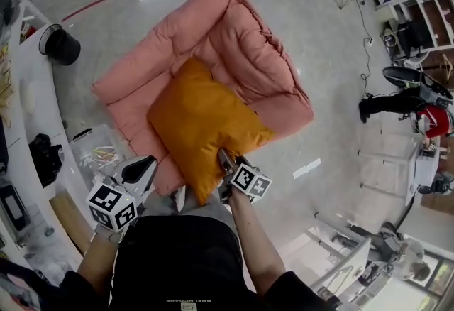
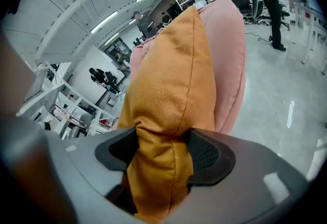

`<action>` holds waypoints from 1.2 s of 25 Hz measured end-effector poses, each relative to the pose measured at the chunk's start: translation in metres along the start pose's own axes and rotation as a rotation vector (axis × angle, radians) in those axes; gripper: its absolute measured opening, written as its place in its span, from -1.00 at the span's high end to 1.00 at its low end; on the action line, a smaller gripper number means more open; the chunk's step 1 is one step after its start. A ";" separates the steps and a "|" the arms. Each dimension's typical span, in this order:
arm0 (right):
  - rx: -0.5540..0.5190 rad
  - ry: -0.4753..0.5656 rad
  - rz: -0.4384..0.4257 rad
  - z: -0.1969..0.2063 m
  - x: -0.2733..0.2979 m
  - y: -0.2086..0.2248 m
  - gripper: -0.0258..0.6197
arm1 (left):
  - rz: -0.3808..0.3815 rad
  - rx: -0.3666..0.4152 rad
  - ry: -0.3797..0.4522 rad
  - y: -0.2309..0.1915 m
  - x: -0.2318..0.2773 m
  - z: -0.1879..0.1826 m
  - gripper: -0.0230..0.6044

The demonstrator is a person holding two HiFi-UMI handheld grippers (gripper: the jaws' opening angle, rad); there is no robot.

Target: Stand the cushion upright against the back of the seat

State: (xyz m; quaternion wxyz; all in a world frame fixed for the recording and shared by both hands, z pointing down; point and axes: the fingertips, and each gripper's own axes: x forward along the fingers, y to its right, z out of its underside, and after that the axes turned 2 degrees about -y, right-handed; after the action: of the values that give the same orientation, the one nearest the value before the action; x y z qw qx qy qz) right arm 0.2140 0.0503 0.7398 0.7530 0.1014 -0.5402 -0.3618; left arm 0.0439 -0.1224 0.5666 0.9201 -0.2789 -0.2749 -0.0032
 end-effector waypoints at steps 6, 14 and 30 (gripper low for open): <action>-0.051 0.008 -0.005 -0.003 0.002 -0.002 0.22 | 0.003 0.010 -0.026 0.002 0.012 0.000 0.79; -0.223 -0.021 -0.097 -0.014 -0.023 -0.038 0.52 | 0.003 0.017 -0.024 0.007 0.016 -0.006 0.80; -0.407 -0.090 -0.314 -0.094 -0.065 -0.122 0.66 | -0.088 -0.018 0.071 0.004 -0.014 -0.009 0.81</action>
State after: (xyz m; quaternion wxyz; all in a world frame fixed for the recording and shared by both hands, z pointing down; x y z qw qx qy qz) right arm 0.2339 -0.0168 0.5878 0.6678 0.0142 -0.4668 -0.5796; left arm 0.0369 -0.1259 0.5511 0.9256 -0.2747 -0.2543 -0.0561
